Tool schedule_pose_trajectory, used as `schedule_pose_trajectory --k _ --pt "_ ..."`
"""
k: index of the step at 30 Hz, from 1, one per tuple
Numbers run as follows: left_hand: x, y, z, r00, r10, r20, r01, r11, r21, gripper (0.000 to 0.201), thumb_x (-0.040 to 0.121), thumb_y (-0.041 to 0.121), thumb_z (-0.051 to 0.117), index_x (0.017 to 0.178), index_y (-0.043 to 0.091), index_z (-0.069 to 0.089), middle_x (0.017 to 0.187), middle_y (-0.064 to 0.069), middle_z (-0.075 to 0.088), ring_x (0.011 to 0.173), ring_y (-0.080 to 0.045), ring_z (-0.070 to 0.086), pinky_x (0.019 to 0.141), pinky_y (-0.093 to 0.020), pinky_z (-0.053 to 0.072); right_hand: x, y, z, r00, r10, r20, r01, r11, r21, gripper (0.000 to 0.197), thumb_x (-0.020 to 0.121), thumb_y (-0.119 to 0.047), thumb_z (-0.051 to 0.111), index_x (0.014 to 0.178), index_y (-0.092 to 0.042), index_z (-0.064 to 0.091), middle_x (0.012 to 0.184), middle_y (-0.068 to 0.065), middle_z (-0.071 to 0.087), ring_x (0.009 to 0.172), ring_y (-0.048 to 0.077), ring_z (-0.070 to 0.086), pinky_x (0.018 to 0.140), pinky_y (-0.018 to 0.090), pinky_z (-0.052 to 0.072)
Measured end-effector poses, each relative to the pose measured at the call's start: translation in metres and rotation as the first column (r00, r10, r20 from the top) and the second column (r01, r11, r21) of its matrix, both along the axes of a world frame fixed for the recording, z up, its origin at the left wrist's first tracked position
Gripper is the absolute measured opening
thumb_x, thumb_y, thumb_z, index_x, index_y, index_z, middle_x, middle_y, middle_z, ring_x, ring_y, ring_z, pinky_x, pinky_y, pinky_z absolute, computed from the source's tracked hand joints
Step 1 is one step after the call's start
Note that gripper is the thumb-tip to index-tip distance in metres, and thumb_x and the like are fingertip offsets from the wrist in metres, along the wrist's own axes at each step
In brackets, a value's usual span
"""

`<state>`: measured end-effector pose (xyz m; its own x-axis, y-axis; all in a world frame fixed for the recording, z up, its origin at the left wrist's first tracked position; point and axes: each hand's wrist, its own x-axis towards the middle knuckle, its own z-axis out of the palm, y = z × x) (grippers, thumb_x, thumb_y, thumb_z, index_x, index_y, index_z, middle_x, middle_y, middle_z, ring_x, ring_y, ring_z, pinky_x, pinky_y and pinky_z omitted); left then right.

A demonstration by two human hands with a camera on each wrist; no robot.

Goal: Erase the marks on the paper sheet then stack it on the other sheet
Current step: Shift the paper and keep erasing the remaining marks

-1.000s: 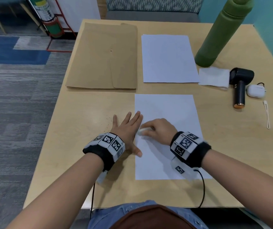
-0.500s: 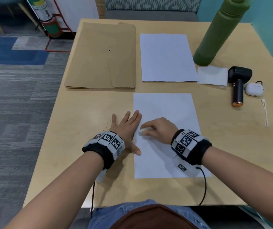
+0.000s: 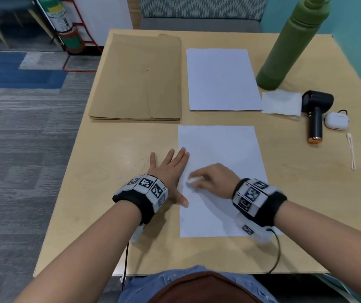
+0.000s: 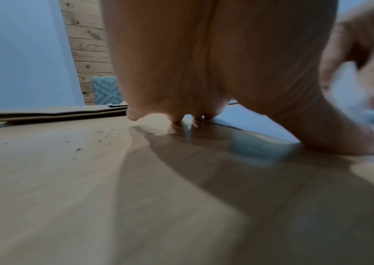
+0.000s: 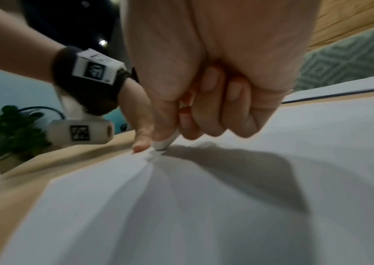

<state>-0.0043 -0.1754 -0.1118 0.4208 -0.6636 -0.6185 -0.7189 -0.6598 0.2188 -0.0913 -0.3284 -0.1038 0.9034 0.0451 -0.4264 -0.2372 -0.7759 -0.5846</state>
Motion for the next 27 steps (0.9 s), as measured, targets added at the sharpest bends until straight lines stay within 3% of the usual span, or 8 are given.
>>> schedule_pose_trajectory --k 4,11,15,18,20,23,25,27 --pt "0.0 0.0 0.0 1.0 -0.003 0.009 0.003 1.0 0.006 0.139 0.059 0.067 0.073 0.146 0.02 -0.024 0.154 0.007 -0.029 0.143 -0.02 -0.024 0.107 -0.064 -0.014 -0.017 -0.008 0.004 0.963 0.194 -0.188 -0.202 0.979 -0.019 0.034 0.085 -0.043 0.058 0.114 -0.028 0.064 0.116 -0.003 0.066 0.107 0.014 0.057 0.093 0.031 0.044" --pt "0.001 0.0 -0.001 1.0 0.011 -0.007 -0.011 1.0 -0.007 0.139 0.058 0.066 0.074 0.147 0.021 -0.023 0.154 0.008 -0.029 0.142 -0.018 -0.025 0.107 -0.063 -0.016 0.021 -0.001 -0.008 0.963 -0.246 0.11 0.237 0.968 0.086 0.023 0.084 -0.04 0.059 0.1 -0.028 0.069 0.102 -0.001 0.07 0.098 0.018 0.062 0.089 0.035 0.047" --pt "0.0 0.0 -0.001 1.0 0.002 0.002 -0.002 1.0 0.006 0.138 0.059 0.066 0.074 0.146 0.022 -0.024 0.153 0.009 -0.03 0.142 -0.019 -0.025 0.106 -0.063 -0.015 -0.02 -0.003 -0.007 0.999 -0.003 -0.035 0.006 0.998 0.068 0.028 0.085 -0.042 0.059 0.104 -0.023 0.067 0.094 -0.011 0.067 0.086 0.009 0.055 0.085 0.027 0.042" --pt "0.0 0.001 -0.002 1.0 0.002 0.008 -0.002 1.0 0.007 0.138 0.06 0.066 0.074 0.146 0.022 -0.026 0.153 0.009 -0.031 0.142 -0.019 -0.025 0.107 -0.063 -0.015 -0.026 -0.01 -0.001 0.978 0.121 -0.169 -0.117 0.993 0.032 0.033 0.084 -0.043 0.059 0.112 -0.026 0.065 0.111 -0.006 0.066 0.091 0.008 0.053 0.09 0.027 0.041" --pt "0.001 0.001 -0.002 1.0 0.001 0.005 -0.001 1.0 0.007 0.138 0.06 0.065 0.074 0.146 0.022 -0.025 0.153 0.008 -0.031 0.142 -0.019 -0.025 0.108 -0.063 -0.014 -0.009 -0.01 0.001 0.994 0.052 -0.093 -0.05 0.998 0.024 0.029 0.084 -0.04 0.06 0.108 -0.025 0.067 0.109 -0.004 0.067 0.097 0.011 0.055 0.09 0.027 0.041" --pt "0.001 0.0 -0.002 1.0 0.007 0.0 -0.007 1.0 0.012 0.138 0.06 0.065 0.074 0.146 0.021 -0.025 0.153 0.008 -0.03 0.142 -0.018 -0.025 0.109 -0.063 -0.014 0.018 -0.005 -0.001 0.975 -0.22 0.04 0.216 0.972 0.096 0.014 0.083 -0.039 0.06 0.089 -0.032 0.07 0.083 -0.008 0.066 0.087 0.013 0.056 0.08 0.028 0.042" --pt "0.001 0.0 -0.002 1.0 0.005 -0.001 -0.005 1.0 0.021 0.138 0.06 0.066 0.073 0.146 0.021 -0.025 0.153 0.008 -0.031 0.142 -0.018 -0.026 0.108 -0.063 -0.015 0.015 -0.002 -0.004 0.962 -0.268 0.059 0.262 0.961 0.086 0.02 0.083 -0.041 0.059 0.095 -0.03 0.07 0.092 -0.006 0.069 0.093 0.015 0.058 0.085 0.031 0.045" --pt "0.001 0.0 -0.002 1.0 0.0 0.005 0.0 1.0 0.025 0.138 0.06 0.067 0.073 0.146 0.021 -0.025 0.153 0.008 -0.031 0.142 -0.018 -0.025 0.107 -0.064 -0.015 -0.004 -0.001 -0.006 0.986 -0.163 0.038 0.161 0.985 0.06 0.025 0.084 -0.042 0.058 0.101 -0.027 0.068 0.104 -0.001 0.07 0.098 0.017 0.061 0.092 0.037 0.047"
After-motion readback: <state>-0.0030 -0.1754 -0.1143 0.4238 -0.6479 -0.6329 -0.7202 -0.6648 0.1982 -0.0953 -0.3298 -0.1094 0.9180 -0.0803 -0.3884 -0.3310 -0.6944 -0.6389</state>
